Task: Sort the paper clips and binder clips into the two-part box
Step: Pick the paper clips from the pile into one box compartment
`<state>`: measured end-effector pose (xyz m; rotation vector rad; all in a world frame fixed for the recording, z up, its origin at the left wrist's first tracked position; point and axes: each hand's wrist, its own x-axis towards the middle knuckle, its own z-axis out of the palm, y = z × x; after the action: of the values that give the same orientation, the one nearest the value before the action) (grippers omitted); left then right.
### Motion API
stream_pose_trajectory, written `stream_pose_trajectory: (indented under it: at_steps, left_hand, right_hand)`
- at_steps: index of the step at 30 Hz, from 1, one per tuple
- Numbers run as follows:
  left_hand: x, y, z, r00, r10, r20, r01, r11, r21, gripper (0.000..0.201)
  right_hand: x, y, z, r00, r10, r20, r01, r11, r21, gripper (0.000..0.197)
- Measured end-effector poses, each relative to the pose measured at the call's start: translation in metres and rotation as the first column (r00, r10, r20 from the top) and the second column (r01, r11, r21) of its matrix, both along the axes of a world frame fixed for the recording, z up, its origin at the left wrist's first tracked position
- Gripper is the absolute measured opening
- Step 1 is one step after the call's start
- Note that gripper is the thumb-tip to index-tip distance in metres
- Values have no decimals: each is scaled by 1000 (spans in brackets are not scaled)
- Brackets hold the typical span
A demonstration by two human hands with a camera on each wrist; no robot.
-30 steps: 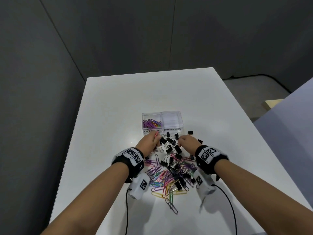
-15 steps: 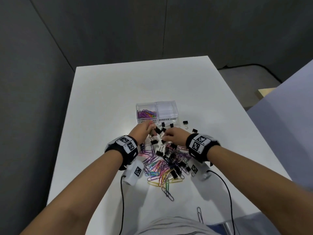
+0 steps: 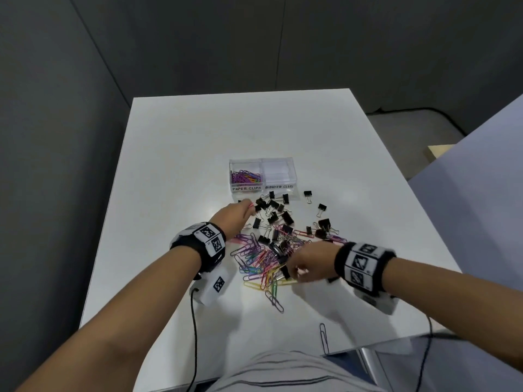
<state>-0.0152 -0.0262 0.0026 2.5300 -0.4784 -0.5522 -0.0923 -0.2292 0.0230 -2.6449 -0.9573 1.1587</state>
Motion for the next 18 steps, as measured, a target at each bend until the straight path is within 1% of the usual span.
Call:
stream_pose_trajectory:
  at_steps: [2, 5, 8, 10, 13, 15, 17, 18]
  left_hand:
    - [-6, 7, -3, 1000, 4, -12, -4, 999, 39, 34]
    - [-17, 14, -8, 999, 38, -23, -35, 995, 95, 40]
    - [-27, 20, -13, 997, 61, -51, -55, 991, 118, 40]
    - [-33, 22, -17, 995, 71, -73, -61, 990, 128, 33]
    - [-44, 22, -21, 997, 46, -68, -32, 981, 190, 26]
    - [-52, 23, -22, 998, -7, -58, 20, 973, 231, 25]
    - [-60, 21, -21, 994, -77, -76, 95, 959, 266, 26]
    - [-64, 19, -21, 989, -113, -91, 134, 949, 284, 28]
  right_hand:
    - [-23, -13, -3, 991, 125, -42, -127, 990, -52, 22]
    - [-48, -28, -9, 959, 263, -103, -272, 958, -90, 29]
    - [-65, -34, -18, 920, 365, -146, -374, 926, -41, 35]
    - [-73, -33, -25, 894, 428, -133, -434, 901, -15, 38]
    - [-76, -34, -35, 867, 493, -76, -490, 870, 46, 30]
    - [-71, -34, -38, 861, 507, -36, -505, 862, 44, 25]
    - [-61, -29, -38, 899, 437, -11, -436, 898, 52, 25]
    - [-54, -27, -37, 923, 386, -8, -386, 922, 25, 27]
